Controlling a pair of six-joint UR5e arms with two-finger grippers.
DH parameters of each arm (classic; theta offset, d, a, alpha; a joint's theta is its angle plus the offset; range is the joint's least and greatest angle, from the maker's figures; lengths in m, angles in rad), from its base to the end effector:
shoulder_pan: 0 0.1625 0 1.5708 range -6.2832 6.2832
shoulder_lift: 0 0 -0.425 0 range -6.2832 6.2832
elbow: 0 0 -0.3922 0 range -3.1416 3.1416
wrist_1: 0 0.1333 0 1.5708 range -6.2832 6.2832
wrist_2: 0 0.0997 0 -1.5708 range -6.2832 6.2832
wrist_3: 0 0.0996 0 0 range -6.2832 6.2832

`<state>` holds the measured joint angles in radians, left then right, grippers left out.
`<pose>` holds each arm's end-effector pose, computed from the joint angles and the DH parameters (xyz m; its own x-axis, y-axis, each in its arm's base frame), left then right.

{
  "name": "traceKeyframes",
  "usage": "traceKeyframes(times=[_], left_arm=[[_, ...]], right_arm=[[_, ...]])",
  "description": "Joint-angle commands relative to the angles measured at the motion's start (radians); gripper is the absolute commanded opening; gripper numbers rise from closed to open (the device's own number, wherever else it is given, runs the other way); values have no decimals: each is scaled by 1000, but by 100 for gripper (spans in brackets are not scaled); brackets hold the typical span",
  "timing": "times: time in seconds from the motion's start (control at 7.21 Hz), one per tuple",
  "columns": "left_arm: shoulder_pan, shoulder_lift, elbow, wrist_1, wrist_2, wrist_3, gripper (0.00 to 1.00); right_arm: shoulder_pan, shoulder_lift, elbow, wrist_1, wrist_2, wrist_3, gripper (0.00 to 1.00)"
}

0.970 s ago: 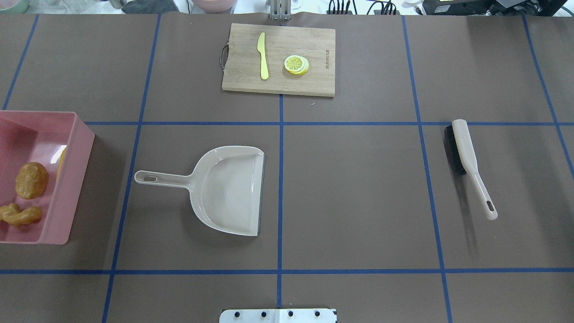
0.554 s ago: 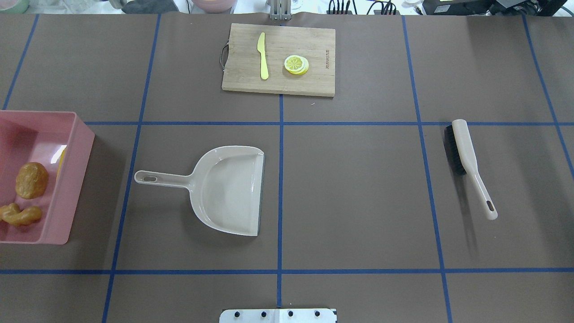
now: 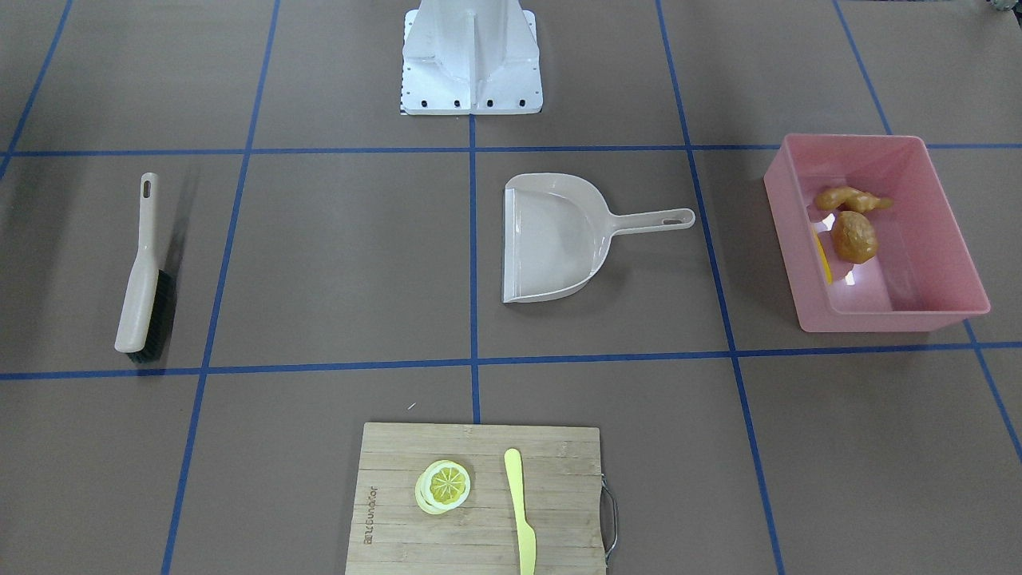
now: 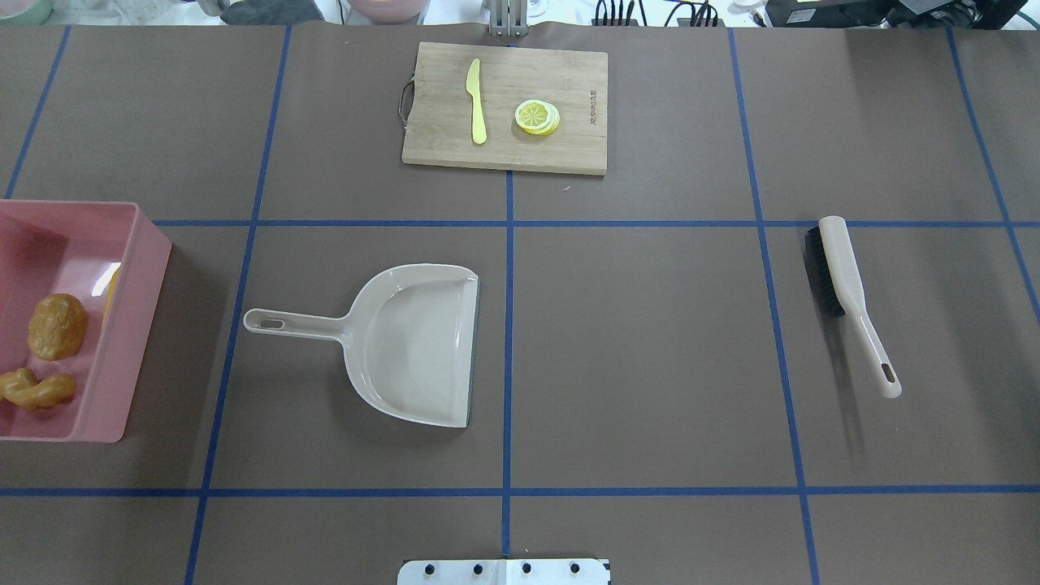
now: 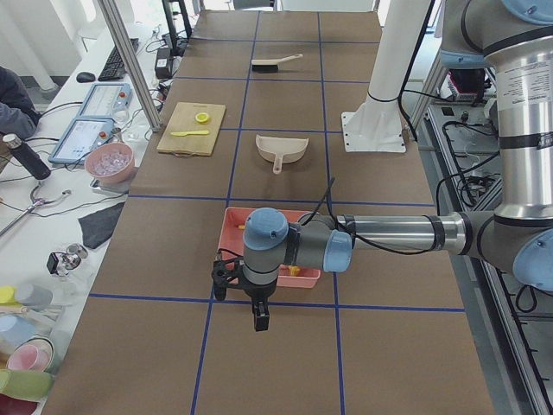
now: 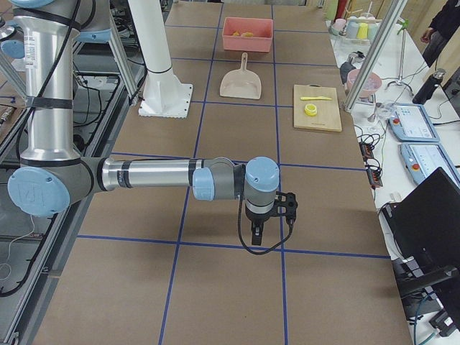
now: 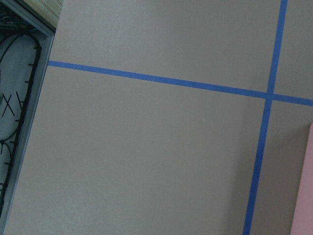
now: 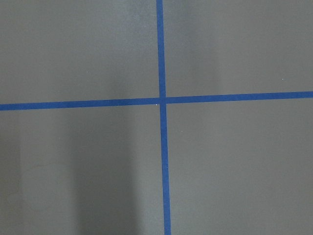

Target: Sweep and dump trash into bin

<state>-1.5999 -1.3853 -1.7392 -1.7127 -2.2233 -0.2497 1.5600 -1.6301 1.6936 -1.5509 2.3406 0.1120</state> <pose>-0.0851 -0.4202 0.6530 0.7646 -0.1943 -0.6145 0.2248 0.9740 -0.0283 0.0589 -0.4722 0.6248 0.7141 0.0461 0.6985 -0.0695 0.9976 0.0053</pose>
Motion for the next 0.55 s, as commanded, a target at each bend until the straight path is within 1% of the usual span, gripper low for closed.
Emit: traceKeyframes(times=[0.0, 0.14, 0.42], left_arm=[[-3, 11, -3, 1, -36, 3, 99], [-3, 9, -17, 2, -30, -2, 98], [0, 8, 15, 1, -30, 1, 98]], right_arm=[[0, -1, 0, 0, -1, 0, 100], [0, -1, 0, 0, -1, 0, 100], [0, -1, 0, 0, -1, 0, 100]])
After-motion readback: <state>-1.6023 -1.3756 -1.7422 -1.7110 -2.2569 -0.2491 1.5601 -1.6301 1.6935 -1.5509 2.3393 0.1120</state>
